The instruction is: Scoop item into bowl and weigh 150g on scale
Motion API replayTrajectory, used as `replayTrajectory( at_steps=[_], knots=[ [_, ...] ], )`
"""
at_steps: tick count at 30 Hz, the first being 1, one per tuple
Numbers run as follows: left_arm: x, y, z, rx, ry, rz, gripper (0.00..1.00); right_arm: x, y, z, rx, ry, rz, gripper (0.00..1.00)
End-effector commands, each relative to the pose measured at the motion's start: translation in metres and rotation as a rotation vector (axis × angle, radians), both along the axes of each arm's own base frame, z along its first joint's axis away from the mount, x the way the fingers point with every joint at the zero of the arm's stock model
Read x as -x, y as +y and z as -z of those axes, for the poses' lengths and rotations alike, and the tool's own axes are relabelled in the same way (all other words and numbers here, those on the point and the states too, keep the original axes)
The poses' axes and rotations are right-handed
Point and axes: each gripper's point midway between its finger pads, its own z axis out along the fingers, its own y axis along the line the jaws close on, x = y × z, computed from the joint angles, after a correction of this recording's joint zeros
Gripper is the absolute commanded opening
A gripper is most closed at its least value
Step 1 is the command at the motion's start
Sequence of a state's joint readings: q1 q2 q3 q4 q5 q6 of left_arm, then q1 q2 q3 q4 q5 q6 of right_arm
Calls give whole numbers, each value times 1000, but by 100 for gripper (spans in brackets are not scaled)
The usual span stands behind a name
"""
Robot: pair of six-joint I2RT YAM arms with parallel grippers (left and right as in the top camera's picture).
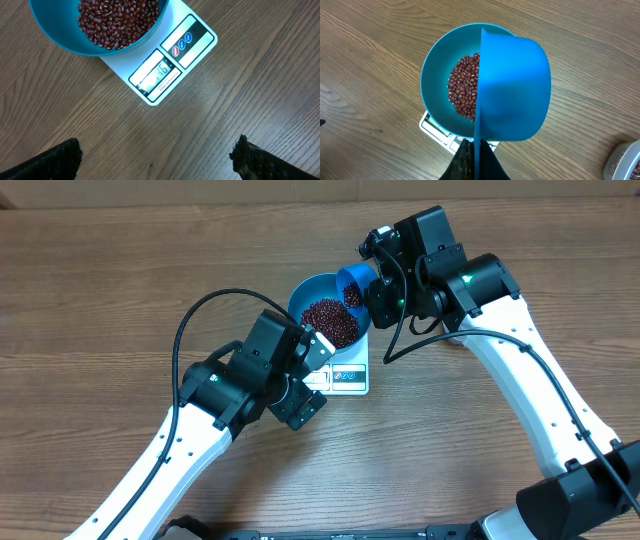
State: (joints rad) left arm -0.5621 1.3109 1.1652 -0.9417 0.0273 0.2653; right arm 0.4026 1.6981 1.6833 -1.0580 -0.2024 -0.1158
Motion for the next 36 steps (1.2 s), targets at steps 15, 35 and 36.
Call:
replayTrajectory(
  at_steps=[15, 35, 36],
  knots=[
    [1, 0, 1, 5, 3, 15, 99, -10, 1, -15, -28, -34, 67, 4],
    [1, 0, 1, 5, 3, 15, 99, -11, -1, -12, 6, -46, 71, 4],
    [1, 0, 1, 5, 3, 15, 100, -9, 2, -13, 0, -45, 46, 4]
  ],
)
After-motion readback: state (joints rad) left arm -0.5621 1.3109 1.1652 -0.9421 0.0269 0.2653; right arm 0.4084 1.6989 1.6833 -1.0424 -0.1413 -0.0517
